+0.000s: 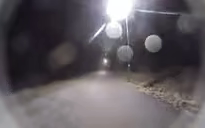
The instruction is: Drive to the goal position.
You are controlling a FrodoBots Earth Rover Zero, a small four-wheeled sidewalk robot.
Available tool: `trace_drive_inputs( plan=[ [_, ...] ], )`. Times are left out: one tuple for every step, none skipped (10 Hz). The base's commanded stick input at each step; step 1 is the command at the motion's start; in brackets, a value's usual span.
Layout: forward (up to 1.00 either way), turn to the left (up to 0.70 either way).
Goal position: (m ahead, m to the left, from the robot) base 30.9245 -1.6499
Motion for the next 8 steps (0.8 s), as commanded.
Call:
trace_drive_inputs(
  plan=[
    [0.7,0.03],
    [0.7,0.03],
    [0.7,0.03],
    [0.7,0.05],
    [0.7,0.1],
    [0.7,0.12],
    [0.7,0.14],
    [0.7,0.05]
  ],
)
